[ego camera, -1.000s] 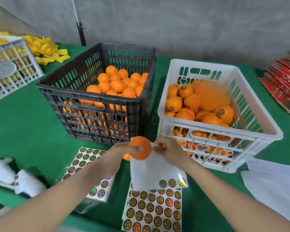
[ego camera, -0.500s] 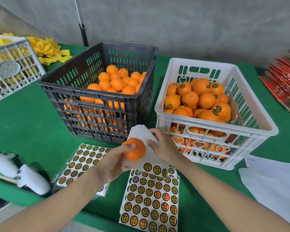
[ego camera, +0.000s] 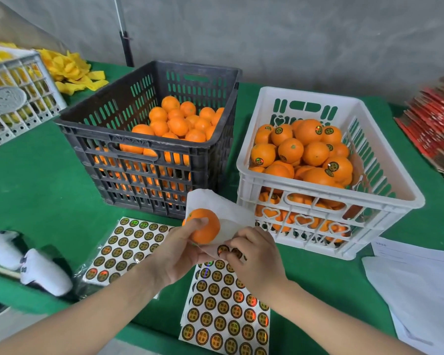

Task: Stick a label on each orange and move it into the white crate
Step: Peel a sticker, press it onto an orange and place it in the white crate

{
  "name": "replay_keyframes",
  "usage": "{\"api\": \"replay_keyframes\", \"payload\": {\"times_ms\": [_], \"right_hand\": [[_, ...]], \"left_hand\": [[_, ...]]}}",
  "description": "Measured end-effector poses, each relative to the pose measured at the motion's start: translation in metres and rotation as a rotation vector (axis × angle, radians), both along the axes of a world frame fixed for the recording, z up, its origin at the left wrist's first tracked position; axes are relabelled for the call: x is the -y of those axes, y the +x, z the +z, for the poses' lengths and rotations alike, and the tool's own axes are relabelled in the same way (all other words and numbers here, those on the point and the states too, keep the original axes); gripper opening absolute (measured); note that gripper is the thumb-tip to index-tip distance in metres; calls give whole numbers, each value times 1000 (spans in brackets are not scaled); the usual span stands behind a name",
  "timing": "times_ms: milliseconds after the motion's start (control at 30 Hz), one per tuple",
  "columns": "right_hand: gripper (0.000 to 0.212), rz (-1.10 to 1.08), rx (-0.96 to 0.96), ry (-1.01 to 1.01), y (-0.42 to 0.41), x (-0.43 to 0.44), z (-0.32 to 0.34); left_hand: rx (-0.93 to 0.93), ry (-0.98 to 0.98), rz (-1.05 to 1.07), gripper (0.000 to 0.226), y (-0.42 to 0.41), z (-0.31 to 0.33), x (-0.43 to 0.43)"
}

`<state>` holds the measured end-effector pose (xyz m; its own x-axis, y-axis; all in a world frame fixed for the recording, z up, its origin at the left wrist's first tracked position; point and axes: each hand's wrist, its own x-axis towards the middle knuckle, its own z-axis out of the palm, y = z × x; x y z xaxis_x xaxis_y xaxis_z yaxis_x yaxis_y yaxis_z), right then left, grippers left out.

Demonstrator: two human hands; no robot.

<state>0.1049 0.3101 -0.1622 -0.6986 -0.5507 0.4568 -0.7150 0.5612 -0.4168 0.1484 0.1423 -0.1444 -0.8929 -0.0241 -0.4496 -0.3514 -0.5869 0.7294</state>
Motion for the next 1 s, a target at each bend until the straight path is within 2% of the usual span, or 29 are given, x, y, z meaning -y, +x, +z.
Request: {"api": "replay_keyframes", "payload": {"times_ms": [133,400,533,633,700,767,833,1000], "right_hand": [[3,26,-12,-37,2,-3,-1],[14,34,155,-74,4,-3,-2],[10,41,371,-145,5,-3,1],[7,102,576,-328,-1,-5,20],[9,141,667,-392,-13,-6,36],[1,197,741,-356,-26,-6,49],[5,269,777,-264,-35,-5,56],[11,400,756,-101,-41,-1,63]], "left_hand": [[47,-19,6,65,-2,-2,-2],[96,-16,11,82,-3,-7,-4],[100,-35,-41,73,-4,-8,-1],[112,-35,-77,61,-4,-8,6],[119,-54,-119,69,-4,-6,9],[113,-132,-178,98,-4,-4,9],[87,-197,-235,115,-5,-3,10],[50,-289,-327,107,-6,0,8]]}}
